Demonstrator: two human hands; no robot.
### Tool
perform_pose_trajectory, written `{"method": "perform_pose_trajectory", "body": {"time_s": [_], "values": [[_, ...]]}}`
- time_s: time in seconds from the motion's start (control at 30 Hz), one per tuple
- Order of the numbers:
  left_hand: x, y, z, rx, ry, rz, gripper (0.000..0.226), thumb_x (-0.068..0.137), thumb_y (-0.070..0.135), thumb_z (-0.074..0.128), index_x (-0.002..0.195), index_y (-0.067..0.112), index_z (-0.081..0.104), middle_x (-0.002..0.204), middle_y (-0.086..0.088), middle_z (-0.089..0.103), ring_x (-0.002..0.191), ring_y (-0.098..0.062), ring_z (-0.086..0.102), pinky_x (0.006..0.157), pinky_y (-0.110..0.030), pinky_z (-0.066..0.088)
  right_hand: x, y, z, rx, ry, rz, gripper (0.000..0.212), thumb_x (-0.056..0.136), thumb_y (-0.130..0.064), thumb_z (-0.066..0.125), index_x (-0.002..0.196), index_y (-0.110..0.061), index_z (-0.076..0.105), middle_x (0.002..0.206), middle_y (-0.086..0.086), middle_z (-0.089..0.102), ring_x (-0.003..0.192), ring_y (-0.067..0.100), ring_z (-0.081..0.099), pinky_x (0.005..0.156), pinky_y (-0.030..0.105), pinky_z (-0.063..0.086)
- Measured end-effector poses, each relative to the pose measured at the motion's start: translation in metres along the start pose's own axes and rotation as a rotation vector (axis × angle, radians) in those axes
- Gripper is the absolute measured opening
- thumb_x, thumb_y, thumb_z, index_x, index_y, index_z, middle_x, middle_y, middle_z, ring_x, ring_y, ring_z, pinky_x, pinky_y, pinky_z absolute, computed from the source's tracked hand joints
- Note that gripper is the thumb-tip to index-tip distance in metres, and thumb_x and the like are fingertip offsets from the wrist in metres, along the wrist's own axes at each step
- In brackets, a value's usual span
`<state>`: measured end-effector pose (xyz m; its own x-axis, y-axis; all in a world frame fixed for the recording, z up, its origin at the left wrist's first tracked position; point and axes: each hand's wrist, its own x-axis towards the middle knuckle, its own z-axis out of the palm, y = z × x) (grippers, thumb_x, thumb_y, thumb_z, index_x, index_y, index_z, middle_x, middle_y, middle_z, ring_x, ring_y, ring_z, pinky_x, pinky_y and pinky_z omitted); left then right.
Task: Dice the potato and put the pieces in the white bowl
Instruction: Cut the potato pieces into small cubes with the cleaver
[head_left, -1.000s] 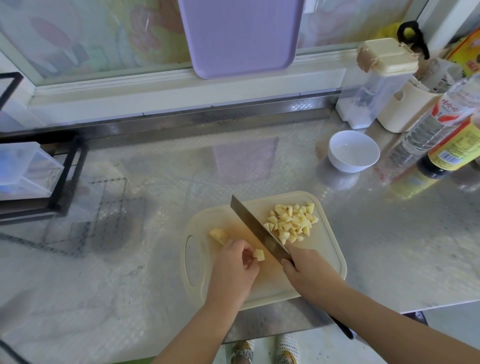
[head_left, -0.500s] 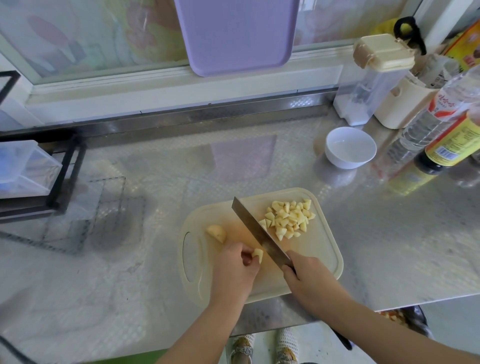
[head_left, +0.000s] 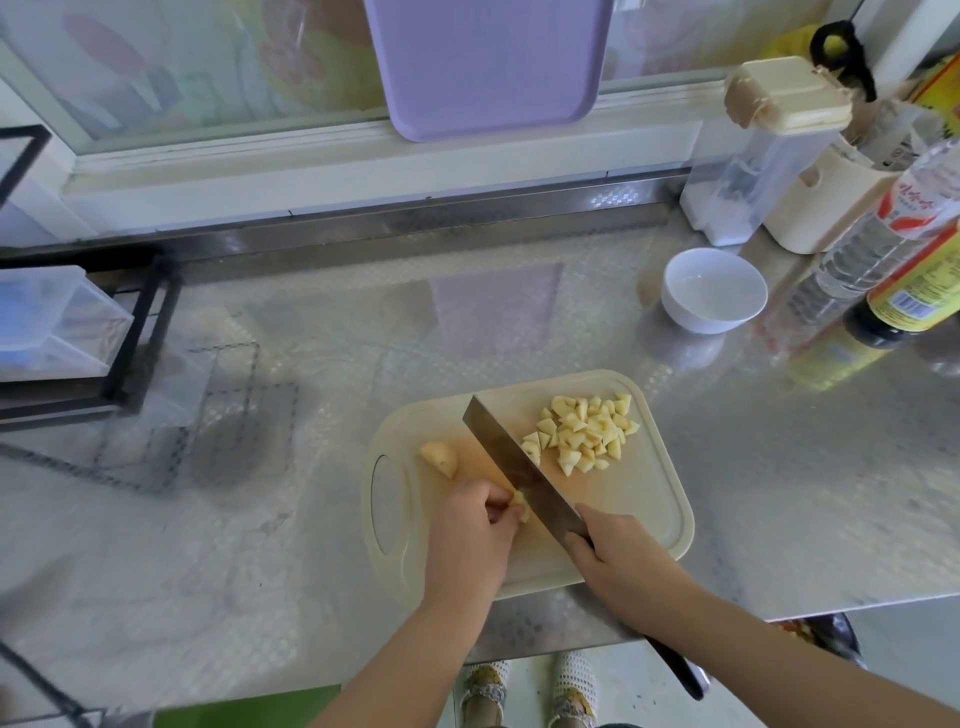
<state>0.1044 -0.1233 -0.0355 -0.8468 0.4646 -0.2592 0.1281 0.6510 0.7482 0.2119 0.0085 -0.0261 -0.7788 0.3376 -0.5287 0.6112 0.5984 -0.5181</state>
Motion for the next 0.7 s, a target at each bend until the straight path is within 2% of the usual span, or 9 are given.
{"method": "perform_pose_trajectory", "body": {"time_s": [0.17, 0.27, 0.4, 0.47, 0.57, 0.63, 0.7], "values": [[0.001, -0.003, 0.0, -0.029, -0.001, -0.028, 0.003, 0.087, 0.026, 0.073, 0.088, 0.024, 0.07, 0.078, 0.013, 0.068, 0.074, 0.004, 0.062, 0.064, -0.008, 0.044, 0.011, -0.006, 0.001, -0.127, -0.036, -0.019, 0.016, 0.105, -0.031, 0.039, 0.1, -0.02, 0.05, 0.092, 0.001, 0.063, 0.083, 0.018, 0.061, 0.078, 0.035, 0.054], [0.002, -0.006, -0.002, -0.034, -0.032, -0.018, 0.003, 0.086, 0.025, 0.073, 0.088, 0.024, 0.071, 0.081, 0.014, 0.069, 0.077, 0.004, 0.062, 0.066, -0.008, 0.043, 0.011, -0.008, 0.0, -0.188, -0.006, -0.016, 0.021, 0.105, -0.033, 0.037, 0.11, -0.02, 0.052, 0.092, -0.001, 0.058, 0.083, 0.018, 0.059, 0.077, 0.033, 0.053], [0.009, -0.007, -0.009, -0.021, -0.073, 0.006, 0.008, 0.089, 0.022, 0.07, 0.096, 0.025, 0.073, 0.091, 0.016, 0.07, 0.085, 0.004, 0.062, 0.071, -0.006, 0.043, 0.013, -0.007, -0.008, -0.144, 0.048, 0.025, 0.016, 0.105, -0.031, 0.037, 0.101, -0.024, 0.051, 0.089, -0.003, 0.059, 0.083, 0.016, 0.061, 0.078, 0.034, 0.055], [0.017, -0.007, -0.014, -0.003, -0.073, 0.02, 0.014, 0.092, 0.02, 0.067, 0.103, 0.025, 0.073, 0.098, 0.017, 0.069, 0.088, 0.004, 0.061, 0.072, -0.003, 0.041, 0.013, -0.005, -0.012, -0.159, 0.043, 0.023, 0.018, 0.105, -0.031, 0.037, 0.105, -0.024, 0.053, 0.09, -0.003, 0.06, 0.082, 0.016, 0.062, 0.079, 0.035, 0.056], [0.027, -0.005, -0.019, 0.055, -0.052, 0.048, 0.019, 0.095, 0.017, 0.061, 0.109, 0.024, 0.072, 0.103, 0.013, 0.069, 0.093, -0.001, 0.06, 0.077, -0.008, 0.04, 0.011, -0.002, -0.014, -0.161, 0.034, 0.018, 0.02, 0.104, -0.031, 0.038, 0.103, -0.023, 0.056, 0.086, -0.005, 0.061, 0.079, 0.014, 0.061, 0.079, 0.036, 0.056], [0.029, -0.004, -0.019, 0.069, -0.022, 0.064, 0.02, 0.095, 0.016, 0.06, 0.11, 0.023, 0.071, 0.104, 0.013, 0.069, 0.093, 0.0, 0.06, 0.08, -0.01, 0.04, 0.012, -0.001, -0.013, -0.14, 0.041, 0.027, 0.02, 0.103, -0.031, 0.039, 0.097, -0.023, 0.056, 0.083, -0.005, 0.06, 0.077, 0.013, 0.06, 0.078, 0.036, 0.056], [0.025, -0.005, -0.018, 0.038, -0.004, 0.076, 0.017, 0.093, 0.02, 0.064, 0.109, 0.023, 0.07, 0.102, 0.012, 0.068, 0.089, 0.003, 0.06, 0.076, -0.005, 0.041, 0.013, 0.0, -0.013, -0.117, 0.044, 0.037, 0.021, 0.103, -0.031, 0.039, 0.094, -0.022, 0.056, 0.082, -0.004, 0.061, 0.076, 0.013, 0.061, 0.078, 0.036, 0.057]]}}
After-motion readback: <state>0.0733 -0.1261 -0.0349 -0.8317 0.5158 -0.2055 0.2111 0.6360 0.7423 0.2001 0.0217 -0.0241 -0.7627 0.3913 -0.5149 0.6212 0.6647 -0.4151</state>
